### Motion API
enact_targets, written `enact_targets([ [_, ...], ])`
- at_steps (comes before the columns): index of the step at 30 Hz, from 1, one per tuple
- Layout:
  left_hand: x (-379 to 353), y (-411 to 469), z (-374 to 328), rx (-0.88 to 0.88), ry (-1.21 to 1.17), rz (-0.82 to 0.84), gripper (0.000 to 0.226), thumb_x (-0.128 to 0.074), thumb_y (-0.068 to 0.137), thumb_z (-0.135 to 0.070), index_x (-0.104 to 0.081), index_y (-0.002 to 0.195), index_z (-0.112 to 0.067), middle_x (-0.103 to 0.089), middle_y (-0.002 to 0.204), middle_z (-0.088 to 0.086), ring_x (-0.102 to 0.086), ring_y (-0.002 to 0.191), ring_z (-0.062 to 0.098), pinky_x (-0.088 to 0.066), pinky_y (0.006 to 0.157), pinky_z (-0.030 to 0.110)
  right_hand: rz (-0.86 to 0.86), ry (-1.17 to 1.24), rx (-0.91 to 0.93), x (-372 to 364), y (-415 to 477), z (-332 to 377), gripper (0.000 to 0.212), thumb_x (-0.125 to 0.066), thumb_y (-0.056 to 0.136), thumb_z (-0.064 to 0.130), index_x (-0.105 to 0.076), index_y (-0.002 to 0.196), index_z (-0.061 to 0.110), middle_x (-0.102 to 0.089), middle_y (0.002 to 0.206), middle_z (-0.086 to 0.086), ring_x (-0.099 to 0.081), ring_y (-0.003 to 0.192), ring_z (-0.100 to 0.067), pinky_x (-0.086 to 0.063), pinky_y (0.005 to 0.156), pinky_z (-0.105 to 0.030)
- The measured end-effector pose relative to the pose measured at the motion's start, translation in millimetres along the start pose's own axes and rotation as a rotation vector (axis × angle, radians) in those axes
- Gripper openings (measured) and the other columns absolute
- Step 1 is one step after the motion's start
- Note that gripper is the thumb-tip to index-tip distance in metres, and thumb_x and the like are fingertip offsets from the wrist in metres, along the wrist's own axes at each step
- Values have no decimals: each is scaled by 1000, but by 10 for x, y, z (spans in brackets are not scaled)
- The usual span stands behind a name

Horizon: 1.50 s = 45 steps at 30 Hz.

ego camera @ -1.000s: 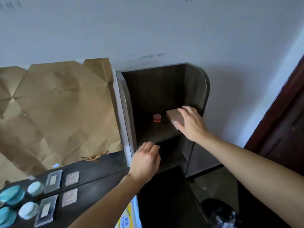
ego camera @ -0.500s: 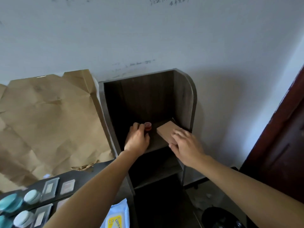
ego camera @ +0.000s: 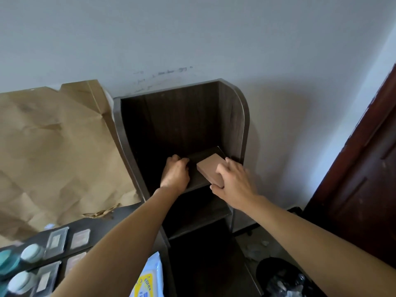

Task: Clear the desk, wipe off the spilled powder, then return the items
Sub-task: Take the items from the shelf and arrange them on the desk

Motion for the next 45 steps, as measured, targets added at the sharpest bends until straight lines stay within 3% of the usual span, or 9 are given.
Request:
enact_targets([
  [3, 156, -325, 5, -64, -31, -74, 31, -56, 91, -13, -61, 121, -5, -57, 113, 13, -49, 107, 29, -46, 90, 36, -23, -2, -30, 19, 22, 24, 54, -66, 75, 47, -41, 115, 21, -47, 125, -8, -50, 106, -29, -39, 86, -40],
  [6, 371, -806, 14, -153, -58, -185, 34, -62, 90, -17, -63, 120, -1, -60, 105, 13, -54, 97, 29, -48, 84, 35, -83, 15, -38, 13, -54, 37, 72, -65, 70, 49, -38, 132, 22, -47, 132, -6, -49, 109, -29, -38, 87, -41],
  [10, 592, -1459, 269, -176, -151, -270, 35, -51, 94, -27, -66, 114, -3, -59, 100, 9, -51, 89, 21, -43, 81, 23, -158, 143, 109, -172, -426, 298, 73, -55, 71, 50, -39, 137, 21, -41, 143, -9, -46, 117, -30, -39, 91, -45],
  [17, 497, -2390, 1565, 103, -105, -158, 25, -46, 92, -32, -64, 90, -14, -55, 91, -4, -49, 81, 16, -42, 70, 23, -27, 213, 272, -783, -998, 1017, 71, -58, 69, 47, -43, 133, 21, -40, 145, -8, -47, 119, -28, -42, 89, -42],
  [24, 479, -3019, 2778, 326, -56, -17, 10, -75, 78, -16, -67, 84, -13, -60, 86, -3, -56, 79, 20, -49, 67, 31, 215, 90, 308, -1730, -1112, 1896, 67, -51, 69, 56, -47, 128, 25, -46, 139, -5, -52, 115, -25, -46, 85, -40],
  [31, 560, -3318, 3760, 319, -66, 96, 40, -81, 68, -10, -68, 106, -8, -65, 95, 4, -64, 85, 26, -53, 75, 32, 352, 29, 194, -2629, -934, 2749, 62, -52, 66, 52, -51, 122, 27, -50, 132, -6, -56, 104, -32, -47, 81, -42],
  [34, 521, -3386, 4020, 270, -61, 157, 44, -85, 62, -10, -67, 103, -12, -64, 94, 2, -64, 82, 26, -55, 66, 31, 394, 43, 122, -2975, -865, 3052, 59, -58, 63, 47, -53, 118, 25, -54, 123, -8, -57, 94, -36, -46, 72, -41],
  [40, 295, -3428, 4346, 245, -89, 221, 45, -86, 58, -8, -65, 97, -13, -63, 89, 2, -62, 76, 25, -55, 60, 29, 445, -61, -49, -3492, -641, 3295, 63, -58, 77, 48, -39, 134, 28, -42, 128, -5, -44, 112, -31, -39, 87, -42],
  [45, 98, -3511, 4531, 291, -151, 238, 38, -83, 61, -6, -57, 86, -17, -59, 84, 1, -59, 74, 24, -53, 57, 31, 446, -75, -172, -3831, -424, 3415, 55, -60, 76, 48, -42, 123, 27, -41, 124, -8, -42, 108, -32, -39, 82, -41],
])
Point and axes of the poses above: each hand's wrist, its own y-axis towards the middle knuckle, its own x-axis out of the back of the hand, z = x × y, the point moved 9 cm from there along y, towards the middle knuckle
